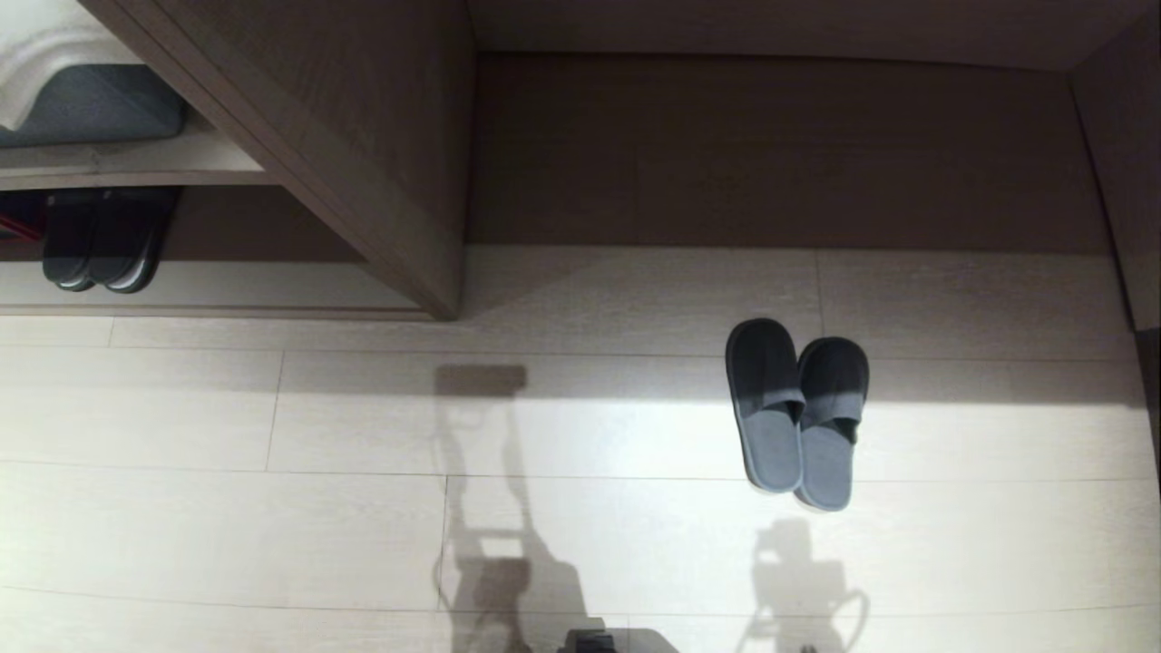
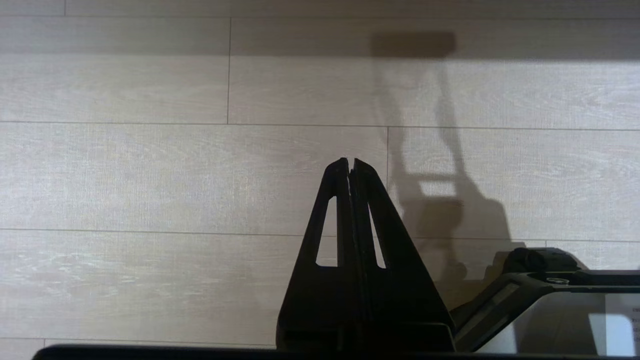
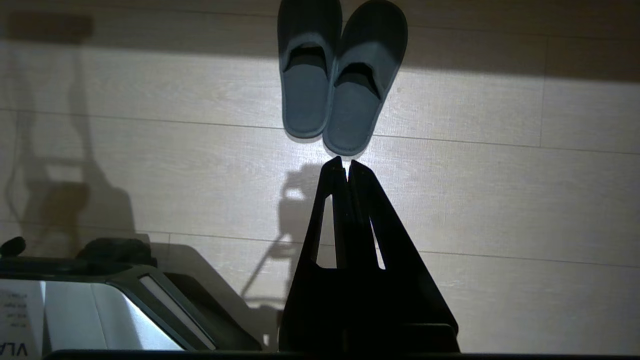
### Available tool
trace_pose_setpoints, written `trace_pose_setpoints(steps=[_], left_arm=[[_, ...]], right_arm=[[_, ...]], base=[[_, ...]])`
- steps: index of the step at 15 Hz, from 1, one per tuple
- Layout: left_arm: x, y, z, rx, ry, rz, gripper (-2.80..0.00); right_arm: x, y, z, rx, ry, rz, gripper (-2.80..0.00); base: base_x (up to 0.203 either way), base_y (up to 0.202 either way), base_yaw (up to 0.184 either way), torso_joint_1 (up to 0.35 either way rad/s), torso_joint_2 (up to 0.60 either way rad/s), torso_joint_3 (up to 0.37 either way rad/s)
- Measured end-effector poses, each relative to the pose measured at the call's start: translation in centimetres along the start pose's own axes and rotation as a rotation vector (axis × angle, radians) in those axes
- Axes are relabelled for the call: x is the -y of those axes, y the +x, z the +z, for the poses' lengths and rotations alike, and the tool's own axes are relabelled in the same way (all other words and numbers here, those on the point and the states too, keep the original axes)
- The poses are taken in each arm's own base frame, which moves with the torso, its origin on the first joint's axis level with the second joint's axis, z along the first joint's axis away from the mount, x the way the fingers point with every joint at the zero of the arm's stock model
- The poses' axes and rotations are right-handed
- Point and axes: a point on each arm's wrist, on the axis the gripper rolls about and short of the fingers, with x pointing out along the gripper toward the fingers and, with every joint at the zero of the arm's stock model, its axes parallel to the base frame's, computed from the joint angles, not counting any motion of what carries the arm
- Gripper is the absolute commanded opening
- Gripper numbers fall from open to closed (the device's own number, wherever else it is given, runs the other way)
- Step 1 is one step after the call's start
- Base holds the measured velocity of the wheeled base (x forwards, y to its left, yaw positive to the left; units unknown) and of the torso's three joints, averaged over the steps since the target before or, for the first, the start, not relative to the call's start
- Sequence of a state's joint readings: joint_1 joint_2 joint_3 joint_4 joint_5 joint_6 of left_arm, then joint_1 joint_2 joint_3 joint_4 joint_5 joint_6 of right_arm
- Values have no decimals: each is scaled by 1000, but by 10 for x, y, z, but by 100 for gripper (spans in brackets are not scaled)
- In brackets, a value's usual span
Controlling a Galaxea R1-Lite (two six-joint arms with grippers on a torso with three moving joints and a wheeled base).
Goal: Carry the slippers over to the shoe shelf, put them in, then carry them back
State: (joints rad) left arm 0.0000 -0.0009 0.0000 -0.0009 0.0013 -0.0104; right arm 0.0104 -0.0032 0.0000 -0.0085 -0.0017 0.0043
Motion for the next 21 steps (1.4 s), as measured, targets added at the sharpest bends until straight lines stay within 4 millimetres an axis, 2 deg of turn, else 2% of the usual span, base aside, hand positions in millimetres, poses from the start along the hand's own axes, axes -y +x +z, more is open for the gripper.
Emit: trace_pose_setpoints(steps=[21], left_arm=[[0, 0, 0, 0, -1, 1, -280]], right_arm=[[0, 0, 0, -2, 0, 0, -280]], base=[[0, 0, 0, 2, 3, 202]])
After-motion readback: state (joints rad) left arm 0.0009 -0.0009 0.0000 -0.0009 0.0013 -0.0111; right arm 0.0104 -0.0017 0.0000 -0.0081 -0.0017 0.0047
